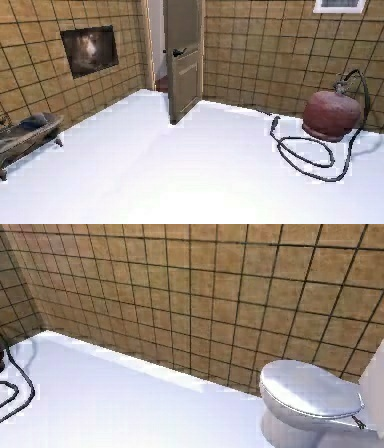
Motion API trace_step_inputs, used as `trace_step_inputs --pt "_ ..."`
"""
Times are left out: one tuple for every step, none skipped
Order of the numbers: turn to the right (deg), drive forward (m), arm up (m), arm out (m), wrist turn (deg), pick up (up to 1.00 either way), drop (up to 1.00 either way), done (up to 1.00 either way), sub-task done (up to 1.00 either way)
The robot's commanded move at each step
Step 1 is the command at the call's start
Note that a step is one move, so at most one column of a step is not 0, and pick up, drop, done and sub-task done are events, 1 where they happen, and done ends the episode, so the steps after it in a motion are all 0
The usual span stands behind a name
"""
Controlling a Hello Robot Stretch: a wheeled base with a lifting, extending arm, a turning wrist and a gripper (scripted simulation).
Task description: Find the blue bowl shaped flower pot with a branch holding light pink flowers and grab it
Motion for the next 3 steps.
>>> trace_step_inputs --pt "-18.0 0.0 0.0 0.0 0.0 0.0 0.0 0.0 0.0" --pt "0.0 1.0 0.0 0.0 0.0 0.0 0.0 0.0 0.0" --pt "-3.0 0.0 0.0 0.0 0.0 0.0 0.0 0.0 0.0"
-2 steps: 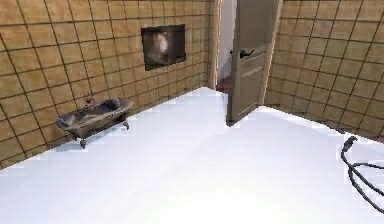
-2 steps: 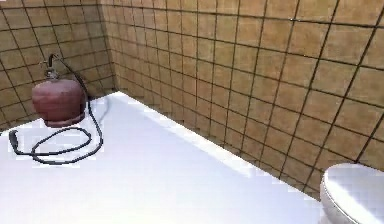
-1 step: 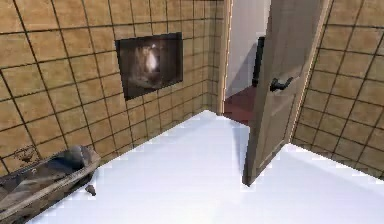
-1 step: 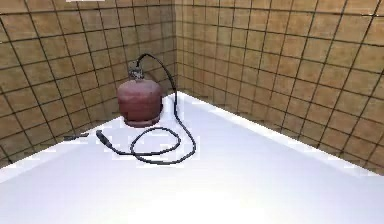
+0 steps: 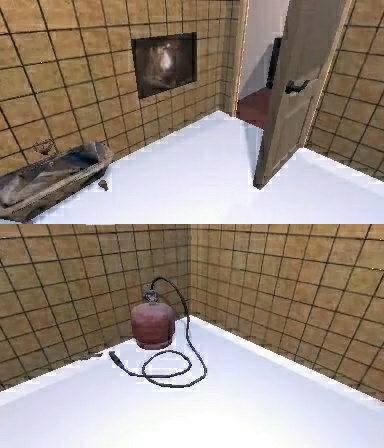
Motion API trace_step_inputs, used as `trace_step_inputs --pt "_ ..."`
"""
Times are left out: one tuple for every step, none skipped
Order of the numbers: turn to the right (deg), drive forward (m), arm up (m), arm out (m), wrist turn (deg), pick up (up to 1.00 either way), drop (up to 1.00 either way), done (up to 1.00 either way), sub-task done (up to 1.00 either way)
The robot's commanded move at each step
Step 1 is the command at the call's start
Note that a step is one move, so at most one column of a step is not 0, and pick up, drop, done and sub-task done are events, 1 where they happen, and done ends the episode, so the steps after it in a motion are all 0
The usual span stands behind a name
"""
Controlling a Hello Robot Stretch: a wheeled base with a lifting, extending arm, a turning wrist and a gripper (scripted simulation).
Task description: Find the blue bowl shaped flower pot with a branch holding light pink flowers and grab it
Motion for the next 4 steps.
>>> trace_step_inputs --pt "0.0 1.0 0.0 0.0 0.0 0.0 0.0 0.0 0.0" --pt "0.0 0.15 0.0 0.0 0.0 0.0 0.0 0.0 0.0" --pt "30.0 0.0 0.0 0.0 0.0 0.0 0.0 0.0 0.0" --pt "0.0 0.6 0.0 0.0 0.0 0.0 0.0 0.0 0.0"
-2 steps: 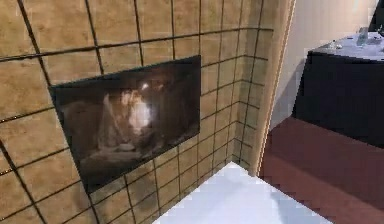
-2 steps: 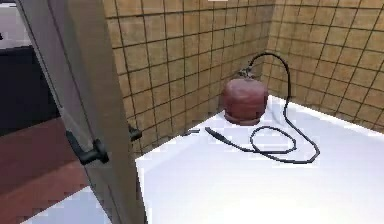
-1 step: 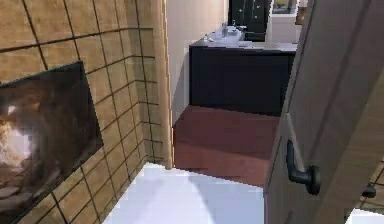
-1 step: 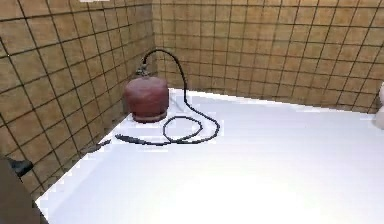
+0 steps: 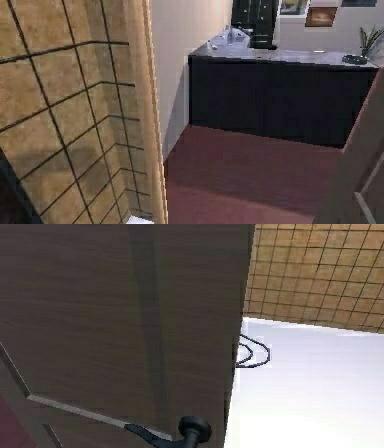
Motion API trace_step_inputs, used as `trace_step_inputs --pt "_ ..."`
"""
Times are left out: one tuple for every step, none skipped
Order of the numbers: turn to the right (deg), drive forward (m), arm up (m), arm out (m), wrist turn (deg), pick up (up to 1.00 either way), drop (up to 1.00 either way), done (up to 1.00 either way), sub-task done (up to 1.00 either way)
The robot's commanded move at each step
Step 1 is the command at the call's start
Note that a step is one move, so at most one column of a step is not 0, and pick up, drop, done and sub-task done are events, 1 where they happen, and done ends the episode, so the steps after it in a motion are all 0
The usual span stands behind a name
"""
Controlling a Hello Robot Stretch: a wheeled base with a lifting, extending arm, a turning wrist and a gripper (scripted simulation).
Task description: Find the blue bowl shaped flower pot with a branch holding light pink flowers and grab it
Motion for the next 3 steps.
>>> trace_step_inputs --pt "15.0 0.0 0.0 0.0 0.0 0.0 0.0 0.0 0.0" --pt "0.0 0.9 0.0 0.0 0.0 0.0 0.0 0.0 0.0" --pt "39.0 0.0 0.0 0.0 0.0 0.0 0.0 0.0 0.0"
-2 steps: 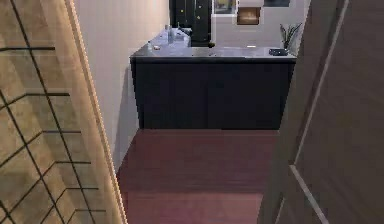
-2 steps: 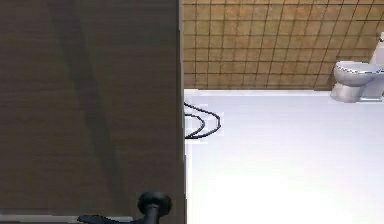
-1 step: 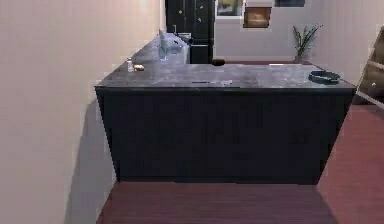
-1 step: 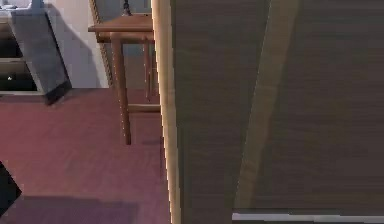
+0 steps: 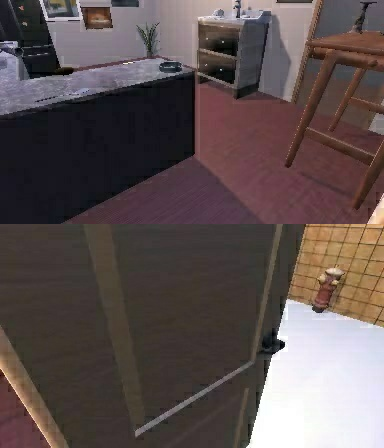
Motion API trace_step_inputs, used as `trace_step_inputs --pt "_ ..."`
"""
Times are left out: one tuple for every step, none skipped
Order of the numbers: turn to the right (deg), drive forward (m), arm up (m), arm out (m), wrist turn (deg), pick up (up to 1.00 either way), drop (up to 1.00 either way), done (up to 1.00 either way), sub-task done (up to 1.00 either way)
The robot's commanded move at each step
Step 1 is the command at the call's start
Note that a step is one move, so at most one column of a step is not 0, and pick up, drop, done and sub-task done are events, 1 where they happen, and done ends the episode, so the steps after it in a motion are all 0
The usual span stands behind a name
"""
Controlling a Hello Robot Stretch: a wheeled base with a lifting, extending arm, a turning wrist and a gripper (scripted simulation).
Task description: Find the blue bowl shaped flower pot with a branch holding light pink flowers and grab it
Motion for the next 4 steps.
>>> trace_step_inputs --pt "0.0 0.4 0.0 0.0 0.0 0.0 0.0 0.0 0.0" --pt "45.0 0.0 0.0 0.0 0.0 0.0 0.0 0.0 0.0" --pt "0.0 0.1 0.0 0.0 0.0 0.0 0.0 0.0 0.0" --pt "-24.0 0.0 0.0 0.0 0.0 0.0 0.0 0.0 0.0"
